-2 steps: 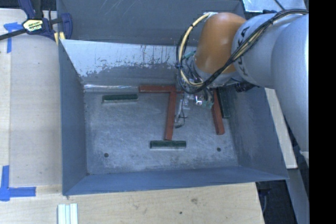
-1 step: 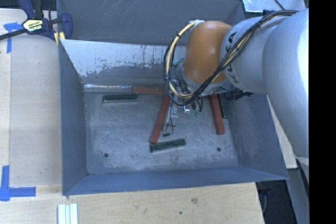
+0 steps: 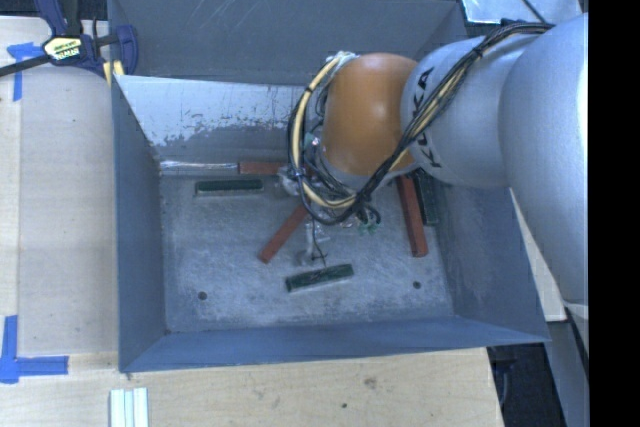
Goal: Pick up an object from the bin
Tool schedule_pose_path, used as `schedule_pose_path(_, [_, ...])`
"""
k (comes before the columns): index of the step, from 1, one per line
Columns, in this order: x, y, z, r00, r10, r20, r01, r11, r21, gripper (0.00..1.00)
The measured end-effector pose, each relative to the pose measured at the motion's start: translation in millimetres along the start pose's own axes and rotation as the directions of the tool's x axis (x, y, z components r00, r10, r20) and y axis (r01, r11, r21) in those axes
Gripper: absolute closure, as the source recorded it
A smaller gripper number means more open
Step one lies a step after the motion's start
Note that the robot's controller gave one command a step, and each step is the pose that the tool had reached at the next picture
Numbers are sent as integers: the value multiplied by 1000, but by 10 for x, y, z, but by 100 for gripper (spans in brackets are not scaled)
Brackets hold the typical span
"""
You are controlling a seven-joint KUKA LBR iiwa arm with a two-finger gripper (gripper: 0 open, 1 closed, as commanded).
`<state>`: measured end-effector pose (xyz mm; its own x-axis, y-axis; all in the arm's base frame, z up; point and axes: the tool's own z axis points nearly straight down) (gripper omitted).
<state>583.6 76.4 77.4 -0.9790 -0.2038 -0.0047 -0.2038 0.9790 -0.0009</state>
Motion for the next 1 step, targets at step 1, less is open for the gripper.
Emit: schedule_pose_path(1, [429,283,63,969,-246,0,246,969,-1,100])
